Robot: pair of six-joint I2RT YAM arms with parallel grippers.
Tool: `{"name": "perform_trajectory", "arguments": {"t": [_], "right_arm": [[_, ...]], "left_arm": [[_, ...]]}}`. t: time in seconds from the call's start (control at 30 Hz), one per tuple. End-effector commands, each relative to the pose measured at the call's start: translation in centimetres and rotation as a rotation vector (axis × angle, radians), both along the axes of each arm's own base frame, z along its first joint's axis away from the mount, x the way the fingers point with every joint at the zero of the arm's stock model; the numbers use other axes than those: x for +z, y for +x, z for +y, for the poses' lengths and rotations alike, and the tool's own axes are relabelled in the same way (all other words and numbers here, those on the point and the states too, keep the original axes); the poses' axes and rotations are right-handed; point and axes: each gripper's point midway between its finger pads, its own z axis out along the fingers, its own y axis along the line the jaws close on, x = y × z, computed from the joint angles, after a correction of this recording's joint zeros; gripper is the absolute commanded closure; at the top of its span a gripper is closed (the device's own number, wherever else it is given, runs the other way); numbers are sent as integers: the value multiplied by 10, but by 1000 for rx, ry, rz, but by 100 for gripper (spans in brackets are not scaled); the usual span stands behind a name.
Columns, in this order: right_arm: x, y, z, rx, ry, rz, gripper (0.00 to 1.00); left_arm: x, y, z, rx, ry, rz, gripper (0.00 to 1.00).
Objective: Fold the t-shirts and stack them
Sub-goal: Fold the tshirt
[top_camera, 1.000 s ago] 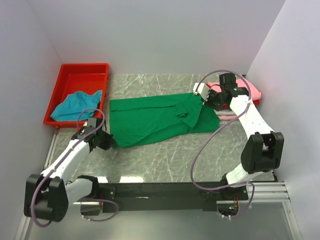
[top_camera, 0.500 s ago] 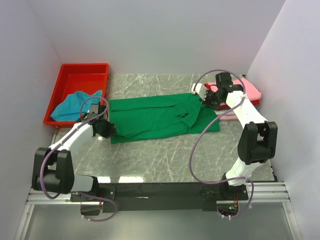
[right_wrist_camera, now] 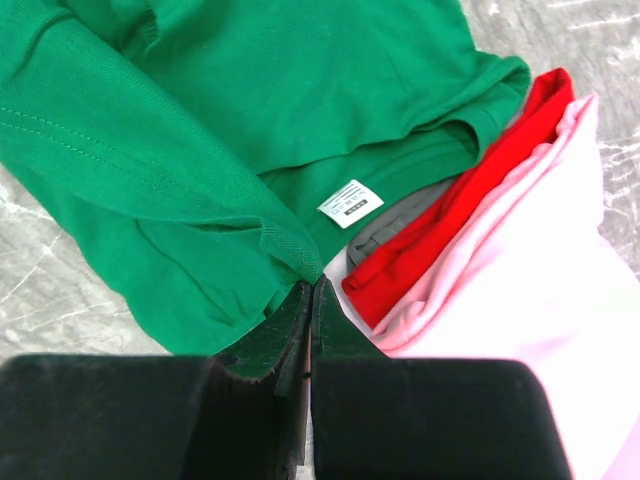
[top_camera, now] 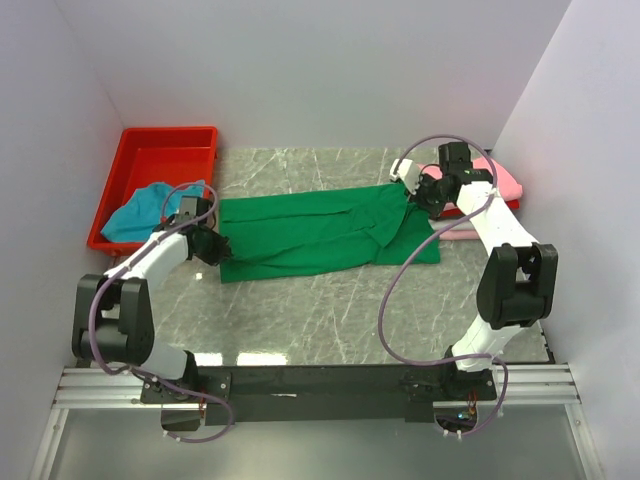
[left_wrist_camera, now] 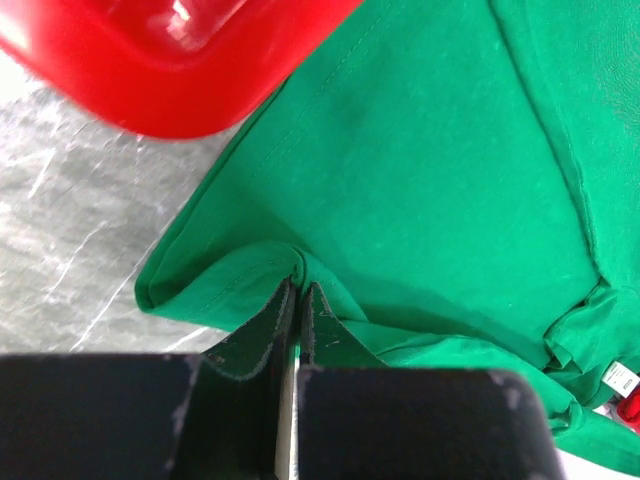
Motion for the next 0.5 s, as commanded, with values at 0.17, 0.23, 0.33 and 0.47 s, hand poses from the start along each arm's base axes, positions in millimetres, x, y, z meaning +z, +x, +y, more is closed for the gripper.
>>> {"name": "perform_trajectory", "arguments": {"t": [0.17, 0.23, 0.33, 0.47], "right_arm": [[25, 11, -5, -49, 21, -103, 100], [24, 11, -4, -49, 28, -100, 100], [23, 14, -3, -55, 37, -101, 100], [24, 19, -2, -69, 50, -105, 100]], "left_arm": [[11, 27, 8, 10, 33, -47, 99], [11, 27, 10, 19, 36, -47, 99], [13, 27, 10, 27, 37, -45, 99], [15, 25, 15, 44, 47, -52, 99]]}}
